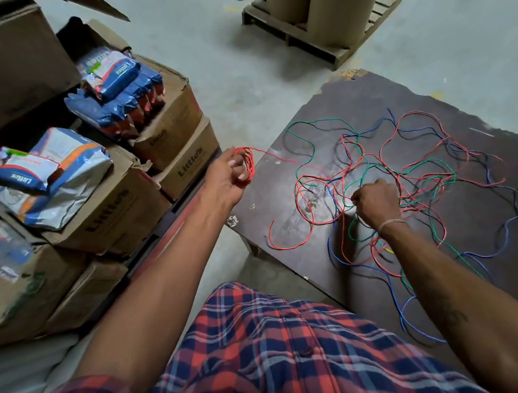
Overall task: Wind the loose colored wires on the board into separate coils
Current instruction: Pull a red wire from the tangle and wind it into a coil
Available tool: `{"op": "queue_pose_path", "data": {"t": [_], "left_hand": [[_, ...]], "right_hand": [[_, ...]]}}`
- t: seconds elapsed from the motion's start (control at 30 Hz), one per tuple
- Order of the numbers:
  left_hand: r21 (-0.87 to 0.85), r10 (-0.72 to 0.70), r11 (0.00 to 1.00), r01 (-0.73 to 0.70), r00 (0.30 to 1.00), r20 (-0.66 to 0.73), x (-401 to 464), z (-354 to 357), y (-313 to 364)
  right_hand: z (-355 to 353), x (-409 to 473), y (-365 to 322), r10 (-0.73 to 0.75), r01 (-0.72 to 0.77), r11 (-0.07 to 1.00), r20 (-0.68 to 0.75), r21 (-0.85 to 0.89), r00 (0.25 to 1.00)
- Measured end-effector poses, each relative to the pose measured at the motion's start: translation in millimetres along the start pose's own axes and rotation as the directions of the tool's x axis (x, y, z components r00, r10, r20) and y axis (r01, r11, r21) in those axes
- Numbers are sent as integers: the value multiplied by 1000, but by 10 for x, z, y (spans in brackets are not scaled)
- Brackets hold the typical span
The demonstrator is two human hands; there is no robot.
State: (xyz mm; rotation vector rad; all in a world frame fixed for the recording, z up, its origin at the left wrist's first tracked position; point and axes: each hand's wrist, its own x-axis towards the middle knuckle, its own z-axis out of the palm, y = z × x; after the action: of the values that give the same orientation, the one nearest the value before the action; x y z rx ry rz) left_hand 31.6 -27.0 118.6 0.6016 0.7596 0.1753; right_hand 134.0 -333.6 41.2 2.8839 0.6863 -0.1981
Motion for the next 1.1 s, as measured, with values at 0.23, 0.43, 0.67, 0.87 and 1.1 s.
{"op": "queue_pose_path", "data": {"t": [0.23, 0.43, 0.67, 0.87, 1.1], "left_hand": [[485, 88, 864, -137, 989, 122, -84, 72, -183], [552, 49, 816, -170, 973, 227, -130, 135, -276], [606, 14, 783, -136, 979, 202, -185, 147, -309], [727, 51, 644, -238, 962, 270, -183, 86, -351], [666, 14, 715, -212, 957, 290, -190, 217, -310]], "right_hand": [[-461, 71, -373, -75, 105, 907, -89, 407, 993], [-839, 8, -647, 8, 157, 544, -192, 824, 981], [-1044, 52, -553, 78, -202, -553, 291, 808, 953], [-1018, 108, -418, 50, -280, 44, 278, 959, 959], [-1071, 130, -419, -294, -132, 339, 239, 931, 925]]}}
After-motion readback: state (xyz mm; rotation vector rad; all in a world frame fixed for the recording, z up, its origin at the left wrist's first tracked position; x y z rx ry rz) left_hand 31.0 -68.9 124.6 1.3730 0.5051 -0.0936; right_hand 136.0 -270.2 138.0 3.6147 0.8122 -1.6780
